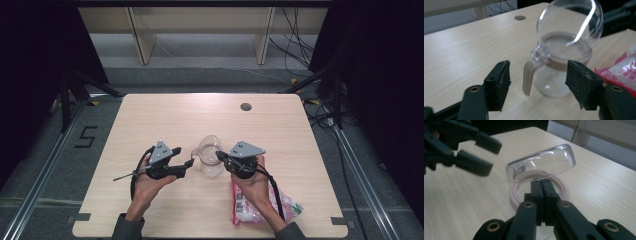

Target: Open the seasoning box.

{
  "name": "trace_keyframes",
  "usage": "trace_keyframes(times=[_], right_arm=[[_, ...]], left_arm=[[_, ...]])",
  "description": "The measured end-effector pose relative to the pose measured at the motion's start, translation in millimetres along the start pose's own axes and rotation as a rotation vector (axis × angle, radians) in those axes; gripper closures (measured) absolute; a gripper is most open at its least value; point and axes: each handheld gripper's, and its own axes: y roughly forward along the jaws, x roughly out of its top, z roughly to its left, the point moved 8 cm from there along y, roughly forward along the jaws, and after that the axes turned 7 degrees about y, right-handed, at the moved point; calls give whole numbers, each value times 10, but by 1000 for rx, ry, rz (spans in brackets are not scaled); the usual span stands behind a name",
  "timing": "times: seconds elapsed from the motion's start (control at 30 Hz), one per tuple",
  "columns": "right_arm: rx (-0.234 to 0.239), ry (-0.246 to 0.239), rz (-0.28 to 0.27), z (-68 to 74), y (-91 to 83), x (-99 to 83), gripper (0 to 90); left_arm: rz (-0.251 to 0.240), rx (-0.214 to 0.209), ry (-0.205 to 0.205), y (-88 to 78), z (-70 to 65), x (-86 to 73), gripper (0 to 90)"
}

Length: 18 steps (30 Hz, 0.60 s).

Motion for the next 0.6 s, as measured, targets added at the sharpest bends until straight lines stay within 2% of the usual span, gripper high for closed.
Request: trace_keyframes(times=[0.03, 0.07, 0.17, 0.2, 0.23, 0.3, 0.37, 0.4, 0.43, 0.53, 0.57, 0.6], right_arm=[[0, 12, -13, 16, 9, 17, 900], [20, 17, 1, 45, 9, 24, 900], [17, 23, -6, 75, 21, 49, 899], [24, -14, -15, 98, 32, 83, 898], [24, -13, -17, 114, 33, 94, 898], [23, -16, -33, 126, 43, 118, 898], [49, -5, -25, 199, 63, 158, 893], [47, 2, -13, 215, 58, 160, 893], [46, -28, -39, 233, 91, 200, 893], [46, -39, -44, 286, 126, 236, 892], [46, -39, -44, 286, 126, 236, 892], [59, -34, -34, 327, 136, 253, 879]], left_arm=[[10, 4, 0, -24, -10, -50, 307], [17, 9, 2, -44, -14, -81, 303], [25, 12, 4, -84, -34, -150, 295], [43, 9, 6, -109, -78, -211, 274], [51, 10, 15, -120, -91, -232, 266], [51, 7, 12, -121, -113, -248, 249], [52, 9, 9, -129, -115, -277, 233], [52, 9, 9, -129, -115, -277, 230], [49, 21, 3, -136, -100, -307, 226], [56, 31, -8, -155, -76, -347, 212], [51, 30, -22, -162, -71, -364, 212], [29, 20, -15, -180, -73, -366, 207]])
